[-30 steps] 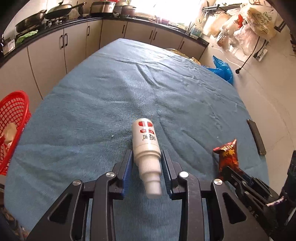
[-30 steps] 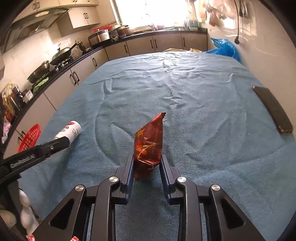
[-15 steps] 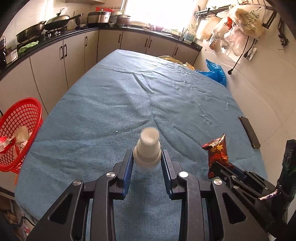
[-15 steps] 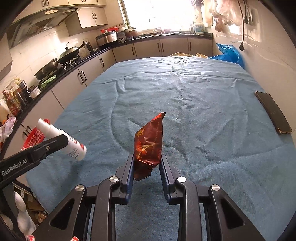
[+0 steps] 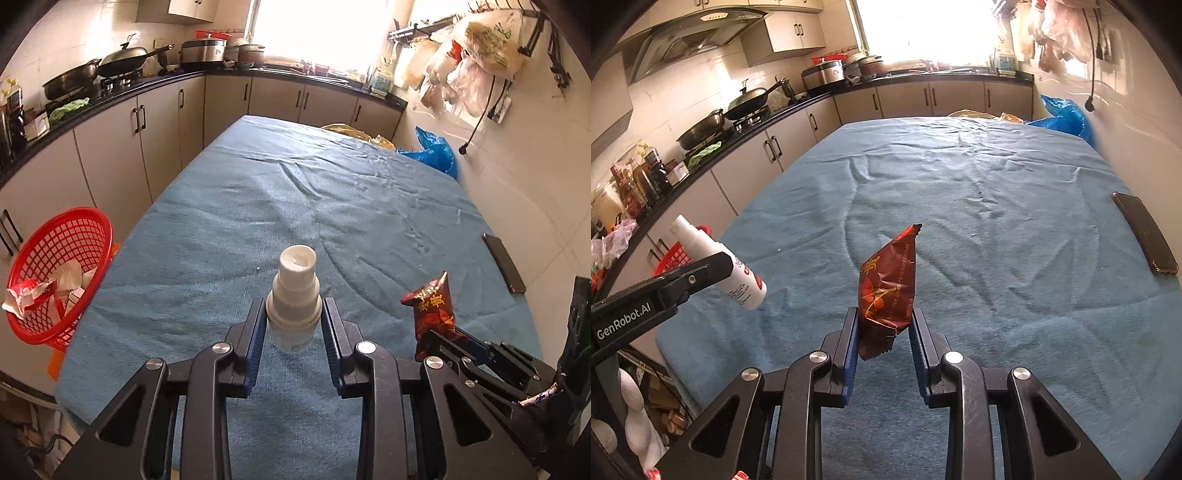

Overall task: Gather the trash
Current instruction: 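Adjust the left tool's grip on the spray bottle, holding it upright, then carry the spray bottle and snack bag over the red basket, then open both tools to drop the bottle and snack bag into the basket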

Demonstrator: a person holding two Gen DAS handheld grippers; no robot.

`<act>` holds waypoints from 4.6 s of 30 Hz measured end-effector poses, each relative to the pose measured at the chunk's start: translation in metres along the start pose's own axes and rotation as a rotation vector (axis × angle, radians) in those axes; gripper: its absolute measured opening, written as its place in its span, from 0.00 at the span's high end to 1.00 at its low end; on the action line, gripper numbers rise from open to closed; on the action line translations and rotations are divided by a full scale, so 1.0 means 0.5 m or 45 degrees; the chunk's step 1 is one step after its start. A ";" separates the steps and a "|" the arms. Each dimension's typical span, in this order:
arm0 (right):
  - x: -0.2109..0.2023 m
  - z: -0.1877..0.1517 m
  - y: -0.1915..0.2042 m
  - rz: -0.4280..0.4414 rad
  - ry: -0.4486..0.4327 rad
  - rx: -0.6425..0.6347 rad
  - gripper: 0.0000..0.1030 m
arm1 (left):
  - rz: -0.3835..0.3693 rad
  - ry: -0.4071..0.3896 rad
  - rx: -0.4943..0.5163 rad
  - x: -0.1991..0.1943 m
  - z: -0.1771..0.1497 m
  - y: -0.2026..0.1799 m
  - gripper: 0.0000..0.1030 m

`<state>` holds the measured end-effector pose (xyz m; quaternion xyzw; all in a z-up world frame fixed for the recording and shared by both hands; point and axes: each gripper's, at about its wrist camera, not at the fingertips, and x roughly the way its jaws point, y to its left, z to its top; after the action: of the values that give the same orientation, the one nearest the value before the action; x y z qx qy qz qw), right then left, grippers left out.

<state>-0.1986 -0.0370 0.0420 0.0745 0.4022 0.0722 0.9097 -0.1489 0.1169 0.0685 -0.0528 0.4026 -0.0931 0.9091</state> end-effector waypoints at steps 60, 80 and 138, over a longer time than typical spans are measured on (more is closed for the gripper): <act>0.009 0.021 0.059 0.096 0.008 -0.048 0.73 | 0.164 -0.070 -0.075 -0.013 0.015 0.079 0.72; 0.074 0.100 0.261 0.276 0.054 -0.254 0.73 | 0.285 -0.189 -0.225 -0.138 0.043 0.320 0.72; 0.263 0.171 0.519 0.564 0.077 -0.356 0.54 | 0.390 -0.167 -0.419 -0.093 0.052 0.557 0.30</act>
<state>-0.0661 0.2357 0.0546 0.0323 0.3893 0.3267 0.8606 -0.1251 0.3993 0.0717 -0.1444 0.3558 0.1164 0.9160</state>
